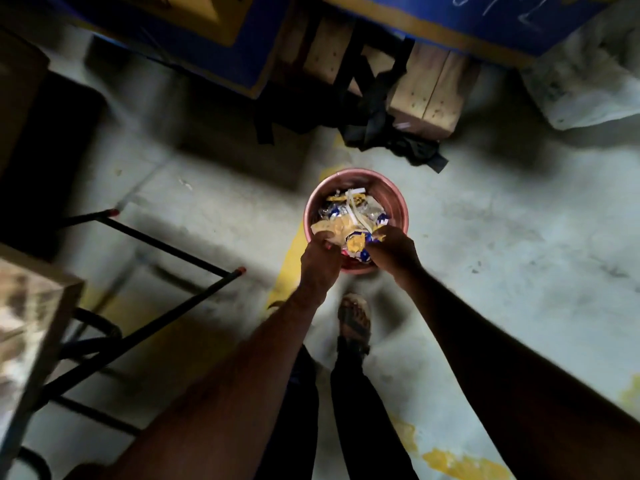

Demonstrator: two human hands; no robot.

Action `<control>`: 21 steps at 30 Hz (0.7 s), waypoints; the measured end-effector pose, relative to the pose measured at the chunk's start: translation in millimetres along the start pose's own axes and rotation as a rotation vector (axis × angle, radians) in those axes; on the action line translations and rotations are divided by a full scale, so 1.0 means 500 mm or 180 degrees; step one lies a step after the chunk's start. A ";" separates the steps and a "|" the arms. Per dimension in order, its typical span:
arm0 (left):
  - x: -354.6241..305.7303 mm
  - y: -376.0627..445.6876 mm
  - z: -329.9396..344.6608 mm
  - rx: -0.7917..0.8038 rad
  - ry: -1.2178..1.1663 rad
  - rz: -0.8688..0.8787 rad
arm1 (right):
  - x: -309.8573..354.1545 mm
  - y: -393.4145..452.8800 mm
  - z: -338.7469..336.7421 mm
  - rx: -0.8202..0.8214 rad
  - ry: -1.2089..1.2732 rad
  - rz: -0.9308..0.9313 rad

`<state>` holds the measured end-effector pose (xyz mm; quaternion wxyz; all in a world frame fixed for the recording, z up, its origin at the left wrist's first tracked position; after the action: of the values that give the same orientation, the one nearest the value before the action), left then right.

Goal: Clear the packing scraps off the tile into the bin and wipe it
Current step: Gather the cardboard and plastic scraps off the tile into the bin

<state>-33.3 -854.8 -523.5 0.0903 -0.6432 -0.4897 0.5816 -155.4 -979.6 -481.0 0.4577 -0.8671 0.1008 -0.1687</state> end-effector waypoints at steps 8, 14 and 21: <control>-0.296 -0.230 -0.116 -0.0241 -0.0122 0.0520 | 0.149 -0.294 -0.149 -0.0155 0.0496 -0.0602; -0.474 -0.459 -0.251 -0.0282 -0.0383 0.0901 | 0.270 -0.585 -0.237 -0.0260 0.0580 -0.1289; -0.501 -0.701 -0.484 -0.0715 -0.0978 0.1197 | 0.371 -0.895 -0.217 0.0126 0.0571 -0.2154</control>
<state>24.5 -752.4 -43.7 -0.1666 -0.6331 -0.4310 0.6210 -17.0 -872.3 -16.8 0.3819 -0.8240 -0.1558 -0.3883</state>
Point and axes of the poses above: each hand's wrist, its own y-axis towards the middle knuckle, its own z-axis out of the palm, x = y × z, the point moved 4 cm from there along y, towards the middle knuckle, and after that the axes turned 9 degrees about z, right-handed, at the moved point
